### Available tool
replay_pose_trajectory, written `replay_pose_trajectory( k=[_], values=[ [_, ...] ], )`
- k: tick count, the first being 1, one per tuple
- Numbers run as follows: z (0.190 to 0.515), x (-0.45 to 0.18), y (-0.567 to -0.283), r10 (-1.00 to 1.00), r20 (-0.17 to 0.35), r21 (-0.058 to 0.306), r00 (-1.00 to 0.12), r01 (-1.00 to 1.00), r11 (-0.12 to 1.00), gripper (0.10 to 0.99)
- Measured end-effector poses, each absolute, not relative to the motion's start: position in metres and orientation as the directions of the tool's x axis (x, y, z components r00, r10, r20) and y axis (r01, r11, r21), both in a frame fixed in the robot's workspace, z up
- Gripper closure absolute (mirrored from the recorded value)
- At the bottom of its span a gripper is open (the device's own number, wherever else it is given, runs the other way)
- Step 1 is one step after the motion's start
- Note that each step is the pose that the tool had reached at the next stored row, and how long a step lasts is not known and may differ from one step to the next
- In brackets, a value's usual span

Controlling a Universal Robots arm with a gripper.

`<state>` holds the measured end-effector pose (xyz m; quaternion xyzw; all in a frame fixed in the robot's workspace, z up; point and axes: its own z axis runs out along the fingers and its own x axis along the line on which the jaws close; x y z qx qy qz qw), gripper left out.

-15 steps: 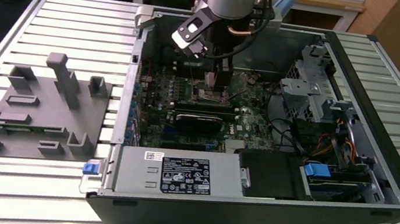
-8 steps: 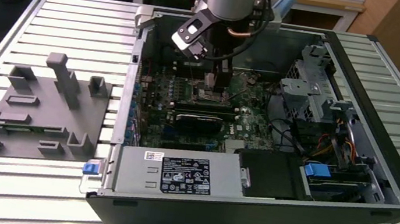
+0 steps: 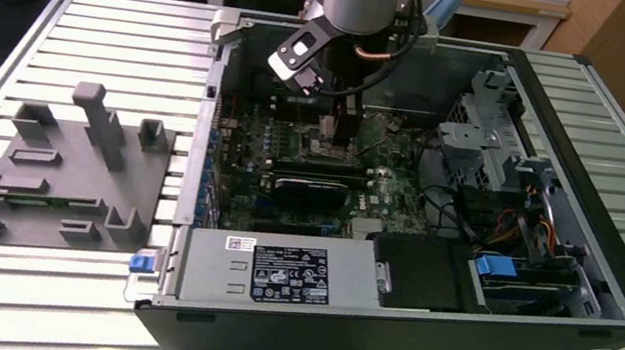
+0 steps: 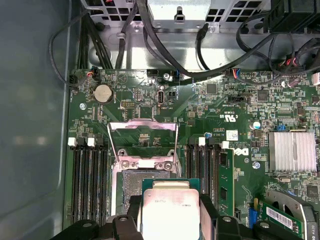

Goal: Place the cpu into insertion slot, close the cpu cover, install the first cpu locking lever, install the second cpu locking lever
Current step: 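Place the cpu into insertion slot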

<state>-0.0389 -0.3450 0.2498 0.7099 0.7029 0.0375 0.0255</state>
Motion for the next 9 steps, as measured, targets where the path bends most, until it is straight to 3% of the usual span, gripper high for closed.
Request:
replay_pose_trajectory(
  k=[9],
  values=[
    [0.2464, -0.0389, -0.345, 1.0, 0.017, 0.089, 0.009, 0.996, -0.011, 0.545]
  ],
)
